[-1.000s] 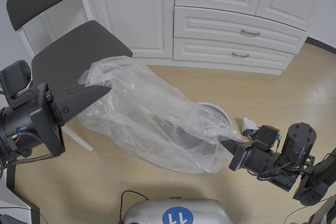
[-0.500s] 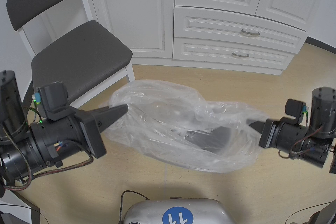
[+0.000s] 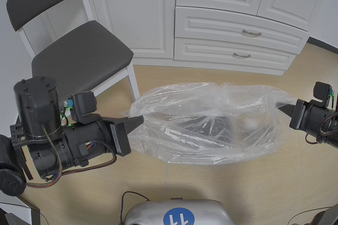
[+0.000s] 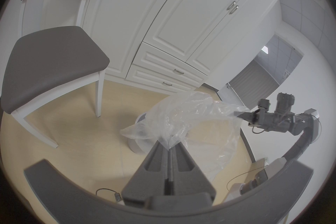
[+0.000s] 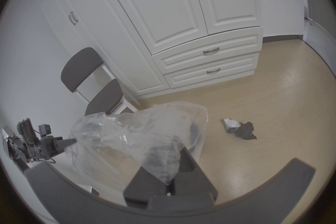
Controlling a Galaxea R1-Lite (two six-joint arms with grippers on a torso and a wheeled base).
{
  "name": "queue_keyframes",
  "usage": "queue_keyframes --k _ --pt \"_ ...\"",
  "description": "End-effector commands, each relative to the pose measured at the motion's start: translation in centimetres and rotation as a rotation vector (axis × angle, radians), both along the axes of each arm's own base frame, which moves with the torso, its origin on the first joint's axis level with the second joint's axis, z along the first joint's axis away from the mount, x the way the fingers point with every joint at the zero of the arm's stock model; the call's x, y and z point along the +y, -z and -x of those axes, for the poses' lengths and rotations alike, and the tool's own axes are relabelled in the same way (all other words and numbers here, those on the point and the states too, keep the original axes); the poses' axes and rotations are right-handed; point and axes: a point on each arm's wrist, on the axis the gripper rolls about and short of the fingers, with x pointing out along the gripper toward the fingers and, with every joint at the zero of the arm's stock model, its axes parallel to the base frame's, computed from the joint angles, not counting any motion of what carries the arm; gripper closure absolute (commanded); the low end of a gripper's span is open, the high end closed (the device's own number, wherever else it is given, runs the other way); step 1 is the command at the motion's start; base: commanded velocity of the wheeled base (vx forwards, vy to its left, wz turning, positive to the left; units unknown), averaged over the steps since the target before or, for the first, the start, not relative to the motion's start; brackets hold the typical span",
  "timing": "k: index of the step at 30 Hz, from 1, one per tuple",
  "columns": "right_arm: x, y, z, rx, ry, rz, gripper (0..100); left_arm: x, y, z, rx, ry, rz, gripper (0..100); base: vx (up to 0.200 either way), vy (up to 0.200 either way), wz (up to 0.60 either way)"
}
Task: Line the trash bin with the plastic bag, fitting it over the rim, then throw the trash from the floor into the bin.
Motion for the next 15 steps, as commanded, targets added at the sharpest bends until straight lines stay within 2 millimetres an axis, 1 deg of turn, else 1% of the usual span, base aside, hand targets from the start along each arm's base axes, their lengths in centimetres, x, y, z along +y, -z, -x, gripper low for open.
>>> queue_keyframes --k 1,5,7,13,15 --pt "-0.9 -0.5 -0.1 -0.016 0.036 -0.007 100 -1.1 0.6 -3.0 0.018 -0.039 -0.010 100 0.000 0.000 0.00" --pt "-1.3 -0.2 -0.5 -0.008 0.041 0.021 100 -1.3 -0.1 -4.3 -0.013 -0.062 0.016 100 0.000 0.000 0.00" --pt "-1.3 -0.1 -0.5 -0.007 0.039 0.024 100 -1.3 -0.1 -4.3 -0.013 -0.062 0.016 100 0.000 0.000 0.00" --pt "-1.1 1.0 -0.8 0.043 0.002 0.047 100 -1.5 1.1 -5.2 0.026 -0.041 0.012 100 0.000 0.000 0.00" --pt "-0.9 1.6 -1.3 0.077 -0.003 0.061 100 -1.6 1.7 -5.8 0.045 -0.048 0.023 100 0.000 0.000 0.00"
